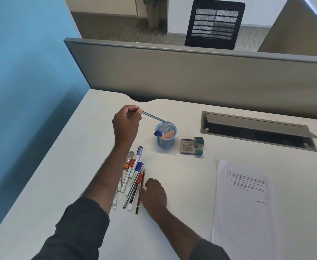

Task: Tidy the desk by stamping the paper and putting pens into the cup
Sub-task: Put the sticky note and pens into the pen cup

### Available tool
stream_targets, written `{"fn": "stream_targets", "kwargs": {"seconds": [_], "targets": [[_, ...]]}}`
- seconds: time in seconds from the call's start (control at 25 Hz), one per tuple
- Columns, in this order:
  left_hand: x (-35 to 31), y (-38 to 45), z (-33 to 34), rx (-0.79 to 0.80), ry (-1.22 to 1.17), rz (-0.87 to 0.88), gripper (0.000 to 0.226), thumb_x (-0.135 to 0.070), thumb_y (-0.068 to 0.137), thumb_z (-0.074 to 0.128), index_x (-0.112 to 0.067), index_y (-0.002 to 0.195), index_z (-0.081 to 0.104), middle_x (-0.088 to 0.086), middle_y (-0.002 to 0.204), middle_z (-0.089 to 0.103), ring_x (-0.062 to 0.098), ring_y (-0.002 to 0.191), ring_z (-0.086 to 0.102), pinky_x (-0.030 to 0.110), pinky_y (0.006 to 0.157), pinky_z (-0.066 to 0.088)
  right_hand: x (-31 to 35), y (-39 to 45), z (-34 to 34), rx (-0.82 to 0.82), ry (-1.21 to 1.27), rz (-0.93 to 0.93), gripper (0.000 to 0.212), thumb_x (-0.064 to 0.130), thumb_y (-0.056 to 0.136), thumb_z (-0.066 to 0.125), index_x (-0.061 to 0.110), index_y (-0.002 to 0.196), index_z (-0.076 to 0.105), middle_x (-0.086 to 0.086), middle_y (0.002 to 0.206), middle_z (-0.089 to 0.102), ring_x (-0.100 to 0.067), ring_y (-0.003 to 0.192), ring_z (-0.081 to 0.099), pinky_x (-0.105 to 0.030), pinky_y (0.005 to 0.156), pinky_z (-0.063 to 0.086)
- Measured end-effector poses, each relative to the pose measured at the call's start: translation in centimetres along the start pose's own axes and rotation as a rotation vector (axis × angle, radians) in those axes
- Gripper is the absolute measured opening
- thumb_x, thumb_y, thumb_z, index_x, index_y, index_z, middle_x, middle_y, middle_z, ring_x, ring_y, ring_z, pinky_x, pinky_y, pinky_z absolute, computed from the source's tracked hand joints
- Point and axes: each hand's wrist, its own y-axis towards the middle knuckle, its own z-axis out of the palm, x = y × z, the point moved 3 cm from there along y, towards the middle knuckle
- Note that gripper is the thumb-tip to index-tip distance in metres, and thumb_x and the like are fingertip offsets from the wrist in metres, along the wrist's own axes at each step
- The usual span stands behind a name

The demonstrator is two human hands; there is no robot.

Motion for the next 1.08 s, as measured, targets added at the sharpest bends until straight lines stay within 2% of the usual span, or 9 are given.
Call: {"fn": "stream_targets", "kwargs": {"seconds": [0.12,0.28,0.48,0.64,0.88,1.08], "targets": [[0.6,-0.2,0.7,0.022,0.079,0.021,0.01,-0.023,0.091,0.069,-0.017,0.099,0.072,-0.003,0.089,0.076,0.013,0.082,0.073,0.038,0.079,0.062,0.2,-0.1,0.2,-0.02,-0.075,-0.018,0.025,0.03,0.098,0.044,0.014,0.115,0.052,-0.003,0.117,0.057,-0.02,0.106,0.057,-0.029,0.089,0.044],[1.2,-0.6,1.7,0.084,0.197,0.066,0.01,-0.021,0.091,0.07,-0.017,0.099,0.074,-0.011,0.088,0.072,0.001,0.08,0.068,0.032,0.08,0.06,0.7,0.0,0.2,-0.041,-0.096,0.0,0.025,0.028,0.098,0.044,0.011,0.113,0.052,-0.005,0.115,0.058,-0.022,0.105,0.059,-0.028,0.088,0.044],[2.2,-0.9,3.0,0.153,0.31,0.043,0.009,-0.02,0.091,0.07,-0.017,0.098,0.074,-0.005,0.091,0.074,0.017,0.079,0.068,0.038,0.079,0.059,1.6,0.2,0.5,-0.029,-0.101,0.017,0.024,0.02,0.096,0.044,0.008,0.113,0.054,-0.008,0.116,0.061,-0.024,0.107,0.06,-0.03,0.088,0.045],[2.8,-1.3,3.3,0.194,0.36,0.031,0.01,-0.017,0.091,0.069,-0.017,0.101,0.073,-0.003,0.094,0.074,0.018,0.081,0.067,0.038,0.079,0.059,1.6,0.3,0.6,0.006,-0.132,0.012,0.026,0.025,0.098,0.043,0.01,0.118,0.052,-0.007,0.121,0.058,-0.022,0.112,0.057,-0.029,0.092,0.043],[3.6,-1.6,3.0,0.251,0.414,-0.007,0.014,-0.017,0.091,0.069,-0.02,0.104,0.073,-0.003,0.096,0.073,0.016,0.077,0.065,0.035,0.079,0.058,1.6,0.4,0.0,0.005,-0.105,0.069,0.025,0.022,0.095,0.044,0.01,0.113,0.058,-0.006,0.117,0.062,-0.022,0.108,0.06,-0.029,0.093,0.046],[4.0,-2.0,1.6,0.243,0.389,-0.06,0.022,-0.018,0.09,0.071,-0.02,0.112,0.069,-0.004,0.097,0.073,0.017,0.082,0.069,0.034,0.079,0.058,1.6,0.6,-2.2,-0.008,0.037,0.158,0.019,0.026,0.085,0.052,0.012,0.092,0.063,-0.004,0.097,0.068,-0.022,0.089,0.066,-0.025,0.072,0.05]]}}
